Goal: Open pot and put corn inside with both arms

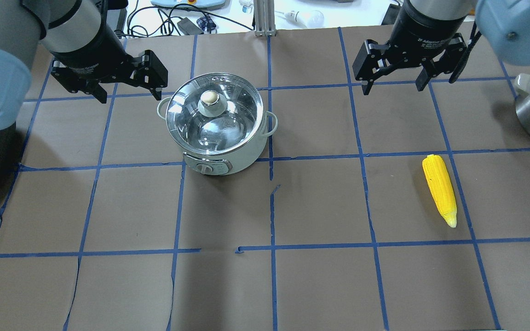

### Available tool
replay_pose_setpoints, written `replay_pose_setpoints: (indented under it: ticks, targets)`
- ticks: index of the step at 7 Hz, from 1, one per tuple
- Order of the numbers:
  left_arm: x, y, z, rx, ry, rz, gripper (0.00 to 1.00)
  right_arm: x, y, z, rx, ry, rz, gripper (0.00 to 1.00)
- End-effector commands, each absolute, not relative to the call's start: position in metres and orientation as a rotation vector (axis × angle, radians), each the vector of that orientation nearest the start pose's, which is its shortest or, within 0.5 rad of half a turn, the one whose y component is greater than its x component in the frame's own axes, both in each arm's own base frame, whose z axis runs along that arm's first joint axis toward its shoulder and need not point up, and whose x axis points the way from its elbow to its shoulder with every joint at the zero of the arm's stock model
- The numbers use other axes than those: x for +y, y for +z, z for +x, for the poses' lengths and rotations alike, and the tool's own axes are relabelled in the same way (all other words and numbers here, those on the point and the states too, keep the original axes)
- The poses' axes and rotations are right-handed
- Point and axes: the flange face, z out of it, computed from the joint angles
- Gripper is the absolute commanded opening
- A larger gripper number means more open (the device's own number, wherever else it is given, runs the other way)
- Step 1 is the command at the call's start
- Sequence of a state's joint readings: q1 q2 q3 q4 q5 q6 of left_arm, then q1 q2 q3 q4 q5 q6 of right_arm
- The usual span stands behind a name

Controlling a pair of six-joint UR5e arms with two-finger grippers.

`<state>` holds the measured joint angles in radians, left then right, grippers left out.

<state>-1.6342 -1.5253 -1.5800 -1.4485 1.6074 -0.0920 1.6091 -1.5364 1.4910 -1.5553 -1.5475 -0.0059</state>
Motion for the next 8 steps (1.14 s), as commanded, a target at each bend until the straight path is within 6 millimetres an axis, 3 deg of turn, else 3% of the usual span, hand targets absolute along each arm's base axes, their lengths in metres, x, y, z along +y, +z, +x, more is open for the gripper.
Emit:
replay_pose_setpoints:
  ticks: [1,2,3,4,5,6,8]
  targets:
    - [-0.486,0.511,-0.167,3.128,-0.249,-0.052,1.00,-0.505,0.506,0.157,3.097,-0.037,-0.070,1.00]
    - [-0.511,0.507,-0.179,3.129,-0.313,-0.034,1.00,-0.504,0.507,0.158,3.096,-0.042,-0.072,1.00]
    - [-0.541,0.486,-0.184,3.143,-0.270,-0.126,1.00,-0.504,0.508,0.157,3.096,-0.044,-0.070,1.00]
    - [-0.565,0.461,-0.200,3.148,-0.267,-0.158,1.00,-0.504,0.508,0.158,3.095,-0.046,-0.070,1.00]
    - [-0.591,0.422,-0.219,3.142,-0.295,-0.155,1.00,-0.504,0.507,0.159,3.095,-0.042,-0.072,1.00]
    - [-0.602,0.396,-0.226,3.144,-0.254,-0.250,1.00,-0.504,0.508,0.158,3.096,-0.042,-0.070,1.00]
    - [-0.613,0.365,-0.231,3.142,-0.218,-0.200,1.00,-0.505,0.507,0.159,3.094,-0.044,-0.070,1.00]
